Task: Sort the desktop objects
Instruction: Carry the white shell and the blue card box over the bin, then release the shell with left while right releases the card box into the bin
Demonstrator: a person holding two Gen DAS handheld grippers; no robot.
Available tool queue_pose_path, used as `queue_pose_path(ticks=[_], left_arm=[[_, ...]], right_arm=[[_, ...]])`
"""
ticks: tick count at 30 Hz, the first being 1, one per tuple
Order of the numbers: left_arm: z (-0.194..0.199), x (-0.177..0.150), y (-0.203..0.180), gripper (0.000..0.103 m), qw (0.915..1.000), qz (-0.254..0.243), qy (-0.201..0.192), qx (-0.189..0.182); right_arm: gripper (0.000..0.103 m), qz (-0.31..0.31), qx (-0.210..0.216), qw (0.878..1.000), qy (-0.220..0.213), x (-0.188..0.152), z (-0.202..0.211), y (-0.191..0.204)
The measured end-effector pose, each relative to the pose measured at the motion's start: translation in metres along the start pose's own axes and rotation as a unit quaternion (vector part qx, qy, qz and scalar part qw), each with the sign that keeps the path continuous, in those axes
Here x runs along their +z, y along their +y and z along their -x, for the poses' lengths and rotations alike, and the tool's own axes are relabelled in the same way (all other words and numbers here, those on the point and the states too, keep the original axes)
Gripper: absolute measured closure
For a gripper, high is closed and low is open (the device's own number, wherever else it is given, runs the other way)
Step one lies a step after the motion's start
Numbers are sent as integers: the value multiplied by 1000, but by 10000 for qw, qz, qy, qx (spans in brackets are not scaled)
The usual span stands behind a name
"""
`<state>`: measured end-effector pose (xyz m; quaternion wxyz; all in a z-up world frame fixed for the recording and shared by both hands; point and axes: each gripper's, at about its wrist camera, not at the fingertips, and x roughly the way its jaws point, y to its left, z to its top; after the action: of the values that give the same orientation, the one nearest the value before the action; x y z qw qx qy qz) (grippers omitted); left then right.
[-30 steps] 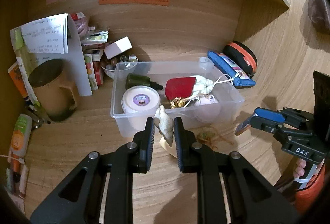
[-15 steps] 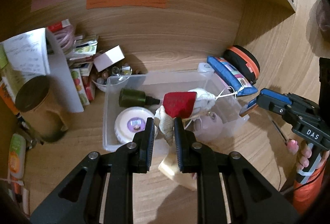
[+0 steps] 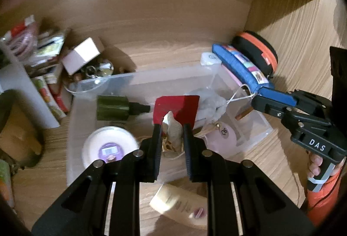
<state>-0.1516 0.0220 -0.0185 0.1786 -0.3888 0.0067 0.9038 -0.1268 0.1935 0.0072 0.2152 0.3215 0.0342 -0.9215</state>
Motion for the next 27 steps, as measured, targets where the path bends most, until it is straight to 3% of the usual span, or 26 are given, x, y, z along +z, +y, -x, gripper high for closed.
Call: queue_pose_path(ticks=[8, 19, 24, 27], left_arm=[[-33, -3, -4, 85, 9994, -15, 349, 44], [-36, -4, -2, 84, 9994, -9, 345, 70], [-30, -1, 0, 65, 9997, 32, 237, 106], [-20, 0, 0, 58, 9998, 26, 90, 155]], right_arm=[[78, 252, -186, 9993, 212, -3, -31, 4], [77, 723, -360, 9966, 180, -9, -43, 18], [77, 744, -338, 9965, 184, -7, -41, 19], [75, 706, -345, 9968, 164, -5, -36, 19]])
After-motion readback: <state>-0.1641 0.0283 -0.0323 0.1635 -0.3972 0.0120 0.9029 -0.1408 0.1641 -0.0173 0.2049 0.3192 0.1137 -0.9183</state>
